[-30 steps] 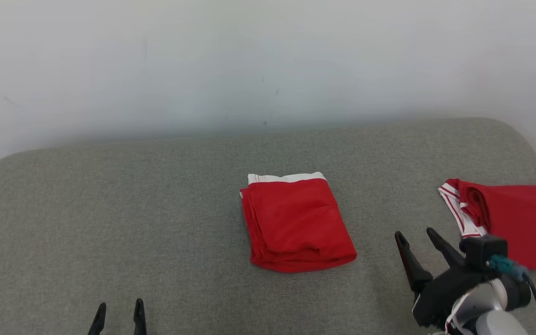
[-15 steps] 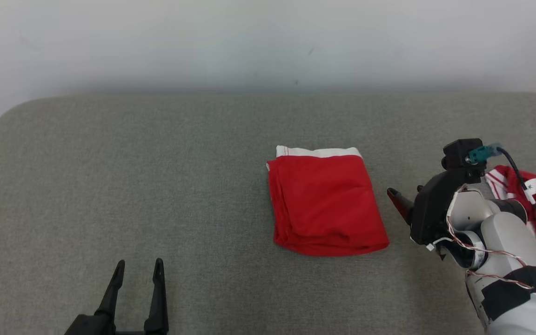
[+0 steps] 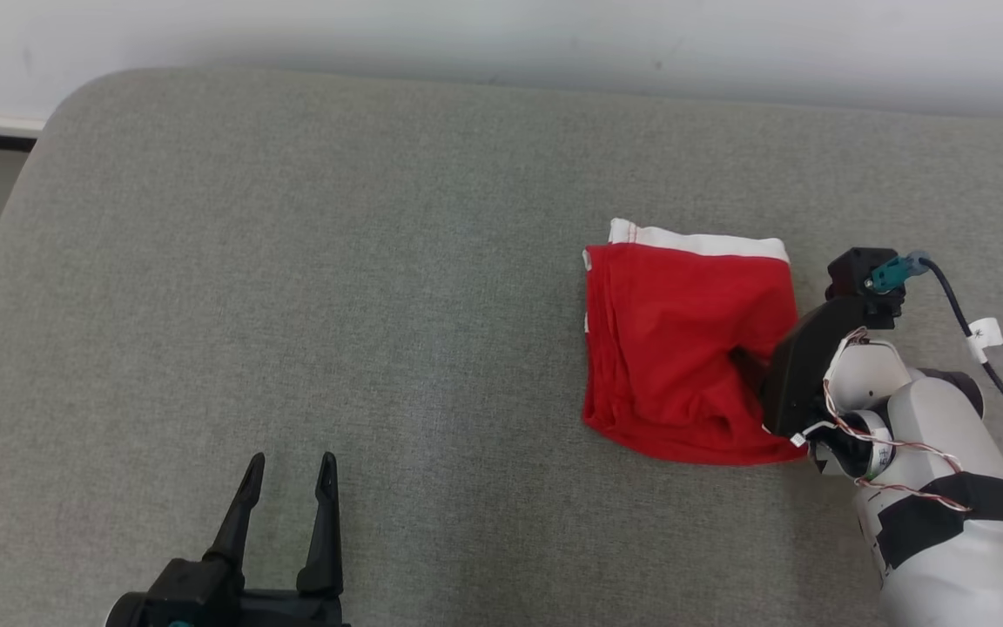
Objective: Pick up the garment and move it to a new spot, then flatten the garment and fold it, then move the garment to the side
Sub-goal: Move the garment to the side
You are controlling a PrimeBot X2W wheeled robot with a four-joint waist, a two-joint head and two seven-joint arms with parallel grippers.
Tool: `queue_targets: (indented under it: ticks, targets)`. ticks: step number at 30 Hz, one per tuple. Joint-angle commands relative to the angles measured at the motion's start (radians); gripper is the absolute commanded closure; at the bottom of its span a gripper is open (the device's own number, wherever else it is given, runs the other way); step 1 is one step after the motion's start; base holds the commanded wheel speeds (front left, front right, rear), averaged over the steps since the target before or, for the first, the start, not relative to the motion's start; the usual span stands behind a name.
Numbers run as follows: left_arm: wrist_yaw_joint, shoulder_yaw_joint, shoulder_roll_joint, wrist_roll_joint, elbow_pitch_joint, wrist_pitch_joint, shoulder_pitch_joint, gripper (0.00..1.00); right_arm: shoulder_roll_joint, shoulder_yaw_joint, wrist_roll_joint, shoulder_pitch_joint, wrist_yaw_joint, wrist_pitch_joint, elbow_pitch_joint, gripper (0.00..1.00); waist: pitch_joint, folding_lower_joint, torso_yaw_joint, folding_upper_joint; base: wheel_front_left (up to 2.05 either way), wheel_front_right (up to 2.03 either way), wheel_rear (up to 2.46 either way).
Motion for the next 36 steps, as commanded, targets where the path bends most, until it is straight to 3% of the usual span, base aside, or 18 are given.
queue_targets:
  ticks: [1, 6, 7, 8, 9, 14, 27, 36]
  targets:
    - [0.002, -0.002, 0.000, -0.002, -0.001, -0.003, -0.014, 0.00, 0.005, -0.007, -0.016, -0.003, -0.002, 0.002, 0.015, 0.00, 0.023, -0.0002, 0.019, -0.0002, 0.00, 0.00, 0.00]
    - [0.003, -0.011, 0.000, -0.004, 0.002, -0.003, -0.018, 0.00, 0.041, -0.009, -0.043, 0.030, -0.002, 0.043, 0.055, 0.00, 0.027, -0.0002, 0.017, -0.0002, 0.00, 0.00, 0.00]
    - [0.003, -0.011, 0.000, -0.004, 0.004, -0.003, -0.019, 0.00, 0.045, -0.003, -0.049, 0.033, 0.000, 0.039, 0.049, 0.60, 0.025, -0.0002, 0.014, -0.0002, 0.00, 0.00, 0.00]
    - [0.003, -0.011, 0.000, -0.004, 0.005, -0.003, -0.018, 0.00, 0.044, 0.005, -0.055, 0.034, 0.000, 0.030, 0.041, 0.94, 0.023, -0.0002, 0.010, -0.0002, 0.00, 0.00, 0.00]
    - [0.003, -0.011, 0.000, -0.004, 0.006, -0.003, -0.018, 0.00, 0.038, 0.015, -0.060, 0.036, 0.000, 0.028, 0.034, 1.00, 0.020, -0.0002, 0.007, -0.0002, 0.00, 0.00, 0.00]
    - [0.006, -0.010, 0.000, -0.007, -0.002, -0.003, -0.010, 0.00, -0.029, 0.096, -0.075, 0.029, -0.003, 0.027, -0.017, 1.00, 0.005, -0.0002, -0.024, -0.0002, 0.00, 0.00, 0.00]
    - [0.015, 0.017, 0.000, -0.009, -0.041, -0.003, -0.028, 0.00, -0.324, 0.532, 0.061, -0.088, -0.003, 0.142, -0.294, 1.00, 0.015, -0.0002, -0.196, -0.0002, 0.00, 0.00, 0.00]
    - [0.009, 0.027, 0.001, 0.010, -0.057, -0.003, -0.064, 0.00, -0.470, 0.674, 0.138, -0.178, -0.003, 0.149, -0.433, 1.00, 0.061, -0.0002, -0.322, -0.0002, 0.00, 0.00, 0.00]
